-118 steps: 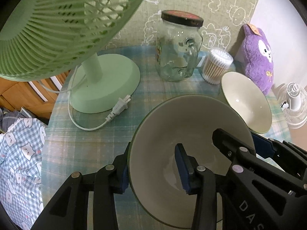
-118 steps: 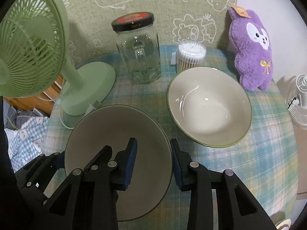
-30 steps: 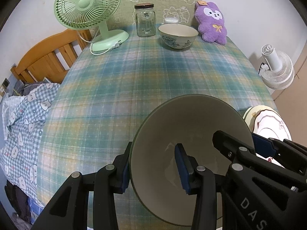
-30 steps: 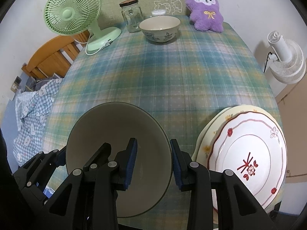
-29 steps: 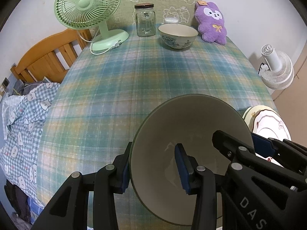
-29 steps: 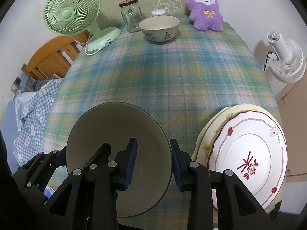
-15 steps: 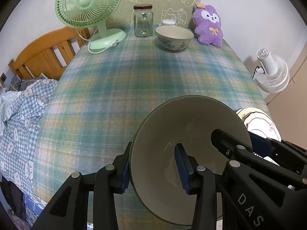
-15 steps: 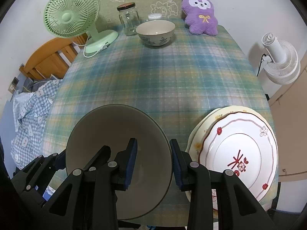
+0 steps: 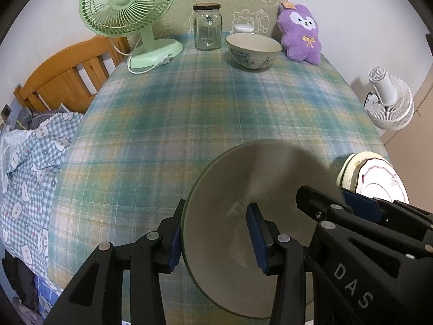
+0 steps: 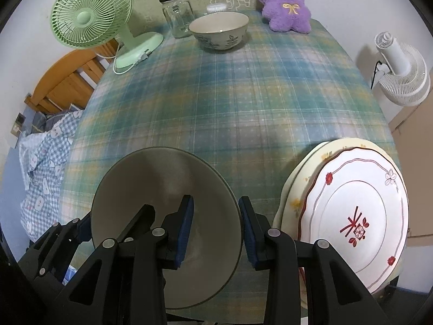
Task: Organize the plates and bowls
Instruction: 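Lower the green-rimmed bowl near the plate stack and open both grippers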
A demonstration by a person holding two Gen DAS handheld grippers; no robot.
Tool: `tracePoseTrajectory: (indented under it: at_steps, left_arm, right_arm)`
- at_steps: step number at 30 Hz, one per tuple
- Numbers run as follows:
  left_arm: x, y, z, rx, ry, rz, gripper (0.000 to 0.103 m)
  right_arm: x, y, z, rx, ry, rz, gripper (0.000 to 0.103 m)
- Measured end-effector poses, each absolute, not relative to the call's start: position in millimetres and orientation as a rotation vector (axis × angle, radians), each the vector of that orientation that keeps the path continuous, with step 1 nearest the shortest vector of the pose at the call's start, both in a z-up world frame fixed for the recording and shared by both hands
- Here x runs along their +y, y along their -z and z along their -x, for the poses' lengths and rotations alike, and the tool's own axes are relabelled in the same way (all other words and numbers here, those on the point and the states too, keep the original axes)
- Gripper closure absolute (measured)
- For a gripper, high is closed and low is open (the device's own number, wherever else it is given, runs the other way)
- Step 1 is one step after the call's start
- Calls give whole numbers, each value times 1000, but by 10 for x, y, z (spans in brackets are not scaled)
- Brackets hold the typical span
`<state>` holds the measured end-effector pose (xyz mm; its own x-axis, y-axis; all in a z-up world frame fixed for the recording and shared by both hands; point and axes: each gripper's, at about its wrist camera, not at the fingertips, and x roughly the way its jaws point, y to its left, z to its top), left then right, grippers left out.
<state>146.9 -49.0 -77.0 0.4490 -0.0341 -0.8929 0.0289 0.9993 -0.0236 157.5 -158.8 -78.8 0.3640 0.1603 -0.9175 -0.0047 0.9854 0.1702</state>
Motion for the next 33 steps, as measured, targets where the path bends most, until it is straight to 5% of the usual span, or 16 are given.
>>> tracePoseTrajectory:
  at_steps: [9,23,33]
  left_arm:
    - [-425,836,-1512,1131,64,64,52]
    - [-478,428,-1575,1082,77,-4,25]
    - [-405,-227,-1751,979,65,1,19]
  right_arm:
    - [-1514,784,-1617,1197,-88,-96,65]
    - [-1578,523,-1663,1182,-110,-148,64]
    - [-1616,-222,-1743,1041,-111,-140,35]
